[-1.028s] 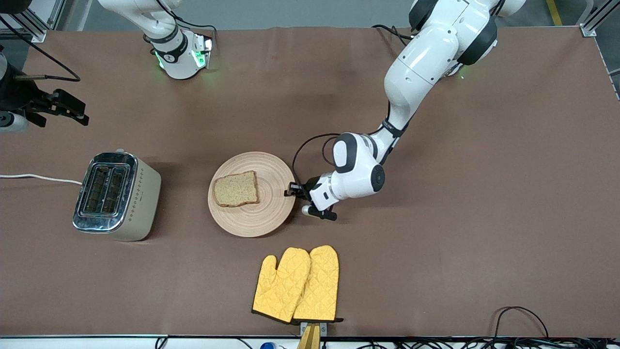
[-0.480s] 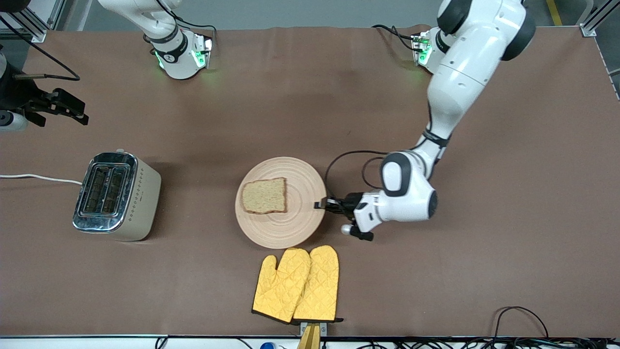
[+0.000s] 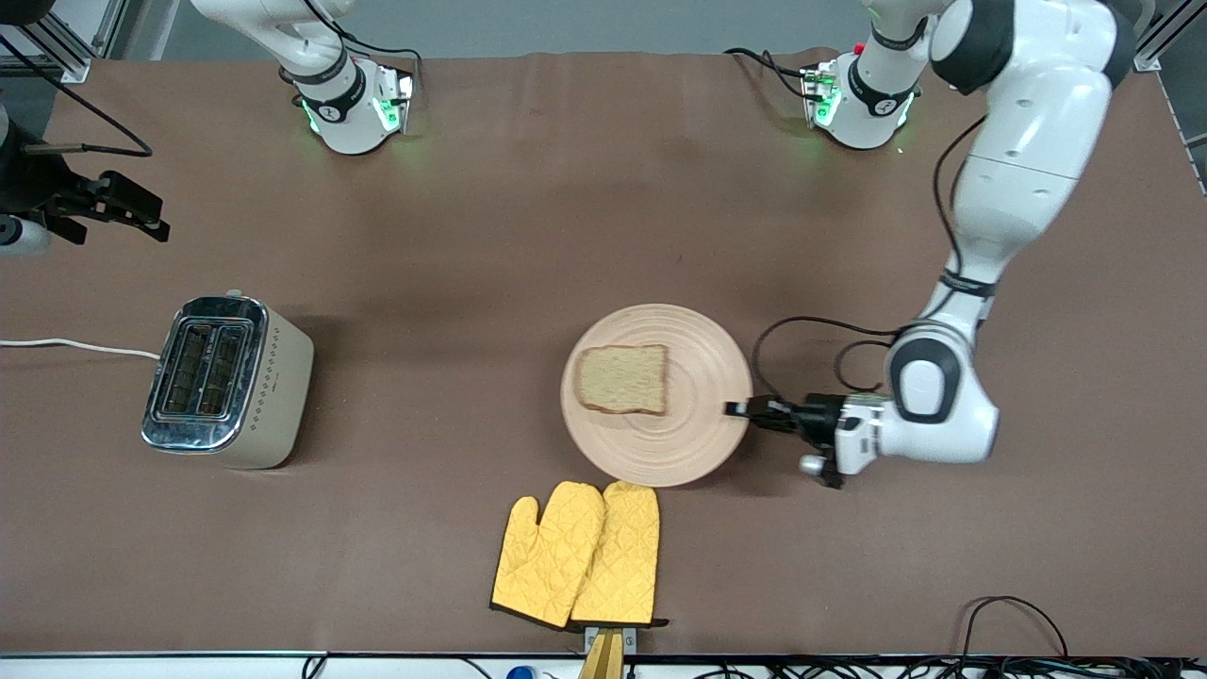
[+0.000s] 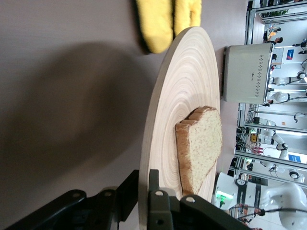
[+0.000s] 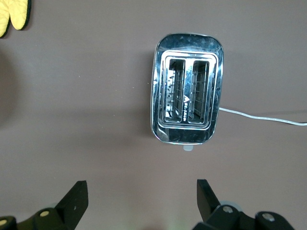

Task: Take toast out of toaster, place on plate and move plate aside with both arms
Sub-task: 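Drag the wooden plate with bread away from the toaster with the left gripper, then open the left gripper and pull it back from the plate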

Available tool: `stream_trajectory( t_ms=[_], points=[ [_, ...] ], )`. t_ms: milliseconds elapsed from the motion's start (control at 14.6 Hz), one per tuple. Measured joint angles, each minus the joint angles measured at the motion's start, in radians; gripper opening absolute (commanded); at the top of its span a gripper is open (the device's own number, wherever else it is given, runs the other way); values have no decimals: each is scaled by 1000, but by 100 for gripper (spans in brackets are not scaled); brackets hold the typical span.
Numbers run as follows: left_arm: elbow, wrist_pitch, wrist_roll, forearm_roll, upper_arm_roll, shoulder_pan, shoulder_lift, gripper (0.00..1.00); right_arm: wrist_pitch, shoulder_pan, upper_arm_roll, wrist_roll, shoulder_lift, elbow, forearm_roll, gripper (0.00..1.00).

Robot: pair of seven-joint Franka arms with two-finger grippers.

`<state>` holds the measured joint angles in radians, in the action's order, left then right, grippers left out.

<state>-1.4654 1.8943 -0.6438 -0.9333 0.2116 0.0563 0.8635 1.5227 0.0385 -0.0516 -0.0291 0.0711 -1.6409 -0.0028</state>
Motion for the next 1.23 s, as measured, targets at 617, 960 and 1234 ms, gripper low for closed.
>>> stream_trajectory(
  t_ms=[617, 960, 1234],
  points=[
    [-27, -87, -177, 143, -1, 349, 7, 0, -3, -4, -1, -3, 0, 8, 0, 100],
    [-38, -100, -223, 148, -1, 422, 53, 10, -7, -4, -3, -2, 0, 55, -1, 100],
    [-36, -110, -223, 149, 2, 424, 59, 100, -14, -21, -8, -2, 0, 62, -2, 100]
  ],
)
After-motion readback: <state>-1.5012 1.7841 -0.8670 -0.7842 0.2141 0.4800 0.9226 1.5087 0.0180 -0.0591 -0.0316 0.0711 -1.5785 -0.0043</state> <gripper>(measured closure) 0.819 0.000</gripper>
